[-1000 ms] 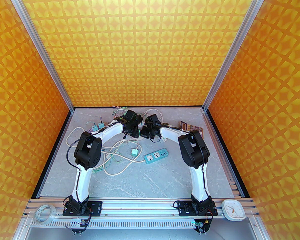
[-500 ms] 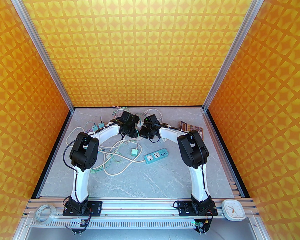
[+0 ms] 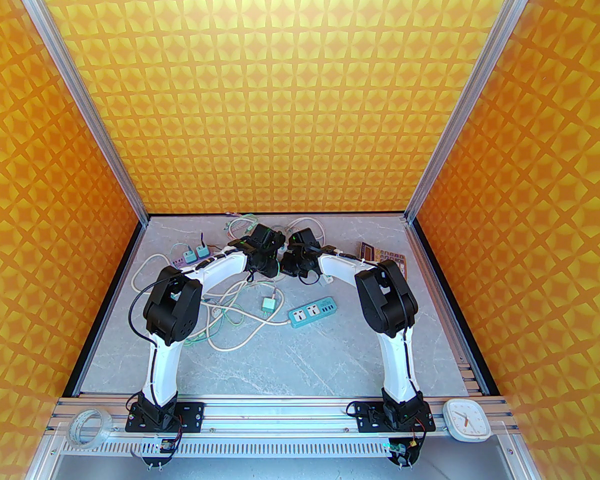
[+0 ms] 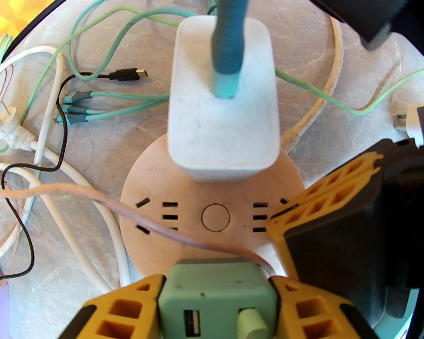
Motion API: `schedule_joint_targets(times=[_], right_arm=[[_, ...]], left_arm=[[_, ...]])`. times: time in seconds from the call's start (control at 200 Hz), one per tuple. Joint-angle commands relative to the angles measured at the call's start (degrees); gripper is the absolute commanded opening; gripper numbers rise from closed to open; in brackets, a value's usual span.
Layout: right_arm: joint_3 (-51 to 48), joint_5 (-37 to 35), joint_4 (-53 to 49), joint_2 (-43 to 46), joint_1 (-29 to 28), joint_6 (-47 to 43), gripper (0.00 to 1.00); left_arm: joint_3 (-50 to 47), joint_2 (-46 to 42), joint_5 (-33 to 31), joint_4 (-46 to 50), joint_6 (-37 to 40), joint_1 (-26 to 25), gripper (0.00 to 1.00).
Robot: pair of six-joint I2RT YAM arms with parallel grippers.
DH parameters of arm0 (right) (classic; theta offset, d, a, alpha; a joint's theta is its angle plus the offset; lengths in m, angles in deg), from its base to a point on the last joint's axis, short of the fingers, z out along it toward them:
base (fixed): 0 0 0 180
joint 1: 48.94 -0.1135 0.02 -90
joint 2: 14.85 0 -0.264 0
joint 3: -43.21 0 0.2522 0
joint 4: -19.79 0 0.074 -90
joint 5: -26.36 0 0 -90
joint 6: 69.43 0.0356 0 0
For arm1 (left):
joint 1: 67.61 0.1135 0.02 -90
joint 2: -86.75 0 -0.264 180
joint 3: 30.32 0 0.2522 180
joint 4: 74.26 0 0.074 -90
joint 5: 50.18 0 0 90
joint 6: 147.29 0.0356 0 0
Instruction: Pull the plug off the socket
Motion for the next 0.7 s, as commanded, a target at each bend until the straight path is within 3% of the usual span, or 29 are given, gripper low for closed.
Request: schedule_joint_targets(times=[0.0, 0.17, 0.275, 0.445, 0.695], right_arm=[[-2.5, -4.3, -9.6, -6.0, -0.6, -0.9, 0.00], [-2.2, -4.7, -10.0, -6.0, -0.6, -1.2, 0.00], [-2.1, -4.8, -10.4, -6.0, -0.6, -1.5, 0.00], [-1.5, -5.3, -11.1, -6.2, -0.8, -1.9, 0.00], [-0.8, -5.8, -12.1, -6.5, -1.0, -2.3, 0.00]], left_arm=[[1.4, -2.4, 6.5, -1.9, -2.1, 1.5, 0.08], [2.9, -1.7, 11.7, -0.4, -5.1, 4.0, 0.08], [4.6, -0.6, 11.7, 1.1, -4.6, 3.6, 0.08], [6.6, 1.5, 2.0, 3.4, 1.5, -1.1, 0.06], [5.8, 1.0, -2.3, 2.6, 2.4, -2.1, 0.05]])
